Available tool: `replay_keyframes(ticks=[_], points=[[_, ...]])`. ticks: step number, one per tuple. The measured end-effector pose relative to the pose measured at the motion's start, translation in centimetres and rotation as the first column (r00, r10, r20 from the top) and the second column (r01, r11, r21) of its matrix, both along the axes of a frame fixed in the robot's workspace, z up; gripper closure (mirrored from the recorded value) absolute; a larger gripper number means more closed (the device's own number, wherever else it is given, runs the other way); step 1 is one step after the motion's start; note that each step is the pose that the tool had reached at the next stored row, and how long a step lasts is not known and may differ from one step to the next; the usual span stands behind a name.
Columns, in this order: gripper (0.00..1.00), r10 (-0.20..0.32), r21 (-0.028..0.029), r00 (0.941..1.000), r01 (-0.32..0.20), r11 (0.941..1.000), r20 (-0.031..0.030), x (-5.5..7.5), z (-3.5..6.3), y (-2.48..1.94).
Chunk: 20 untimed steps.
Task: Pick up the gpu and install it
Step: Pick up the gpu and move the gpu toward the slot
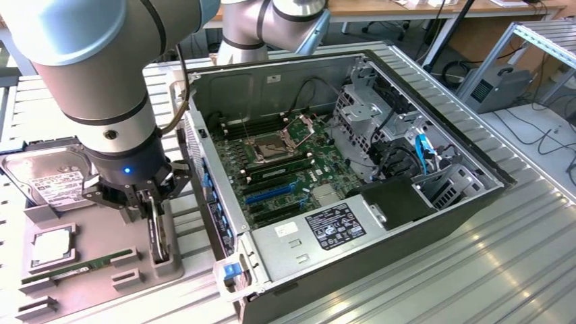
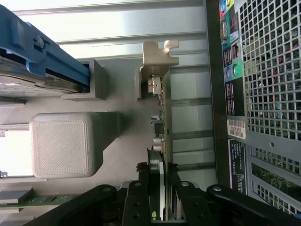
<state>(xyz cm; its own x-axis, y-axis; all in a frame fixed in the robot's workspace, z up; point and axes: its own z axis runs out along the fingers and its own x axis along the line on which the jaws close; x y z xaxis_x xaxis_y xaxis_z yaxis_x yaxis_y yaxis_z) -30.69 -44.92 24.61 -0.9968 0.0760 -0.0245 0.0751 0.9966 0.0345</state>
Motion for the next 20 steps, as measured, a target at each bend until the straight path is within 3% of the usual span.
replay_keyframes(ticks=[20], points=[[0.73,0.000,0.0002,1.0000,0.000,1.0000,0.0002,0.00,0.22,0.00]])
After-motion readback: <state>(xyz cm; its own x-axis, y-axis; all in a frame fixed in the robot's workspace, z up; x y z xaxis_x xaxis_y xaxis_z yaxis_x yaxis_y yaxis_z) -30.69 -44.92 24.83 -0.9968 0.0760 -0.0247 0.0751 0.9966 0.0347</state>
